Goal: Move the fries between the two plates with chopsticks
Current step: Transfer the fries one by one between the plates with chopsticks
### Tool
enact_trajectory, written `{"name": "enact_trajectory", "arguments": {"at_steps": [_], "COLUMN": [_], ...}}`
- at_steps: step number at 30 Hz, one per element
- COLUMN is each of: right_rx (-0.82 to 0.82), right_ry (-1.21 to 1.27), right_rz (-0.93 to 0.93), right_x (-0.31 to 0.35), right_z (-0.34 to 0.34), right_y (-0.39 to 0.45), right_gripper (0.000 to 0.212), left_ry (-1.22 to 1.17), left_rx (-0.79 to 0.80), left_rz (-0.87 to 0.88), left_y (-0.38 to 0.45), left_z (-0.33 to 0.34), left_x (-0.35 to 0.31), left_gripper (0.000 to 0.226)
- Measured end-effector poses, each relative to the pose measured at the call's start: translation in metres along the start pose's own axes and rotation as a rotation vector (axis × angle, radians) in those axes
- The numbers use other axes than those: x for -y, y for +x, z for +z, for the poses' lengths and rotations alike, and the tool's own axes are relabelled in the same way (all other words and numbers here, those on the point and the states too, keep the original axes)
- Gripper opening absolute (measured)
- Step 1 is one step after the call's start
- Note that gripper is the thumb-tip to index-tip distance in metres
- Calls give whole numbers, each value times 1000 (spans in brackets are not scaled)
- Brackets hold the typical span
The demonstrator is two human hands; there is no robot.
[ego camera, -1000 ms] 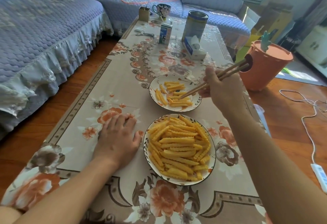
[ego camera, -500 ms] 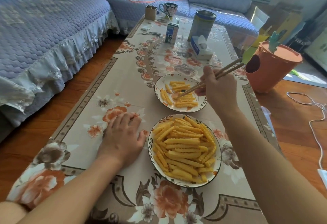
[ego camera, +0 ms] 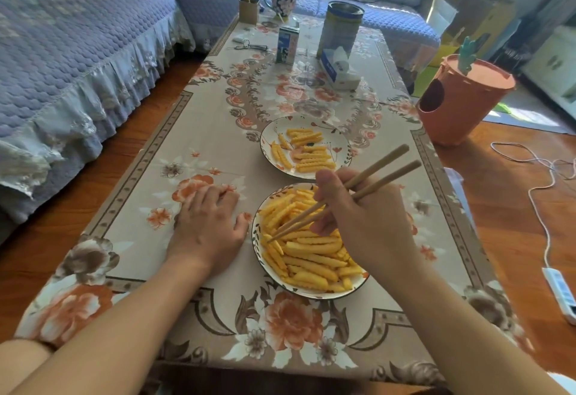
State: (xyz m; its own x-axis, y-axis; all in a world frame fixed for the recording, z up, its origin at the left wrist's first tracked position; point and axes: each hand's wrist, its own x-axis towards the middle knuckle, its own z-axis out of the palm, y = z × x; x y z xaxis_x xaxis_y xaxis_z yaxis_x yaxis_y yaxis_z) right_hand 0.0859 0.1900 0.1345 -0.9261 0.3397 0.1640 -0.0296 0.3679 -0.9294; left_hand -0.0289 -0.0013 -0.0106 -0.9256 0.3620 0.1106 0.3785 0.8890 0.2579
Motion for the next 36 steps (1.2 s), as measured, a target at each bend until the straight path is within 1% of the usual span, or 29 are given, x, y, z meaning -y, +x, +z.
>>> {"name": "enact_trajectory", "arguments": {"at_steps": [3, 7, 10, 12, 14, 18, 20, 23, 29, 36], "right_rx": [-23, -53, -175, -243, -271, -245, -212, -207, -259, -224], "right_ry": [-47, 72, 107, 56, -6, -64, -102, -153, -122, -186], "right_rz": [-34, 5, -30, -51, -14, 33, 27, 4, -26, -9], "right_x": [-4, 3, 3, -10, -29, -56, -62, -69, -69, -71], "right_z": [-3, -17, -35, -44, -50, -48, -42, -35, -36, -38], "right_y": [-4, 2, 26, 52, 77, 110, 116, 118, 125, 125], "right_gripper": [32, 31, 30, 29, 30, 33, 30, 27, 27, 26], "left_ry": [0, 2, 7, 17, 19, 23, 27, 30, 29, 20], "left_rx": [1, -10, -13, -16, -18, -21, -17, -18, -18, -20], "left_rz": [-1, 2, 9, 17, 20, 17, 19, 16, 15, 16], "left_y": [0, 0, 1, 1, 1, 2, 2, 2, 3, 2], "left_z": [0, 2, 3, 4, 5, 6, 6, 6, 6, 5], "left_x": [0, 1, 2, 2, 3, 4, 4, 4, 4, 4], "left_gripper": [51, 51, 49, 47, 46, 46, 45, 45, 45, 46]}}
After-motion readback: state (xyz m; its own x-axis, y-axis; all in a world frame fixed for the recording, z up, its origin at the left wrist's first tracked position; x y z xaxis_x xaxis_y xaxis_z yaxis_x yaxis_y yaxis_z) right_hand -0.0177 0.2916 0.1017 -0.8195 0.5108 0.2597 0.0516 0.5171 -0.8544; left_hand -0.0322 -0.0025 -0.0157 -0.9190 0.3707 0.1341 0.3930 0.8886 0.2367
